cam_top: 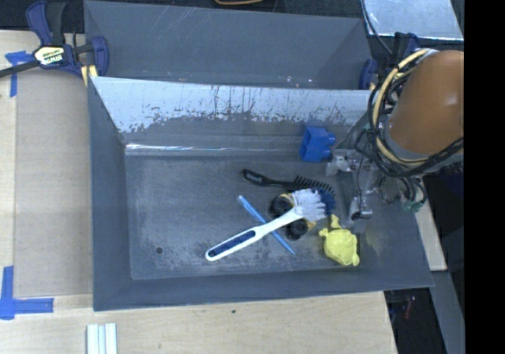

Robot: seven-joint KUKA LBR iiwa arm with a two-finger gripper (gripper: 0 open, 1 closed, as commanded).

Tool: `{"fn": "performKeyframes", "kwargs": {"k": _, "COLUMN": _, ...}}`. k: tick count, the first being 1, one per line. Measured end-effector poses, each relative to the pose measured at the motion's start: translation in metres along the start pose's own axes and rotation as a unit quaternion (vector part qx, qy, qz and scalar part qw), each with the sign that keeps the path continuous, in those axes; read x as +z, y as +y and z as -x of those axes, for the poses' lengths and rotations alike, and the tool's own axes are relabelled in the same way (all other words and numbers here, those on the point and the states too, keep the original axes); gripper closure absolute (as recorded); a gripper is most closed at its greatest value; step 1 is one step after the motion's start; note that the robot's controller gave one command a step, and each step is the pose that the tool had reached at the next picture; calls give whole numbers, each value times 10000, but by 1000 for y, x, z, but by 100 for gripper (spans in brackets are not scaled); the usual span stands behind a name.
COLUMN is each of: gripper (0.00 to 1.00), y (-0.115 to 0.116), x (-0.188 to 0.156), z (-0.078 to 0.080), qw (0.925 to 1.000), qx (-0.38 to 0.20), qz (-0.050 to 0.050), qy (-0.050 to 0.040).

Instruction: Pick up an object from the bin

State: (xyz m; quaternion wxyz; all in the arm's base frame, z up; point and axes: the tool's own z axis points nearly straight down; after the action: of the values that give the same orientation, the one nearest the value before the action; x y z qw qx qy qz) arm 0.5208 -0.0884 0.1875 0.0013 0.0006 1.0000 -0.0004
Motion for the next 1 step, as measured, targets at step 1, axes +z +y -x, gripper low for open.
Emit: {"fn": "performKeyframes", "kwargs": {"k": 1, "gripper": 0, "y": 62, "x": 3, "z": -30, "qw": 9998, "qx": 176, "qz": 0, "qy": -6}}
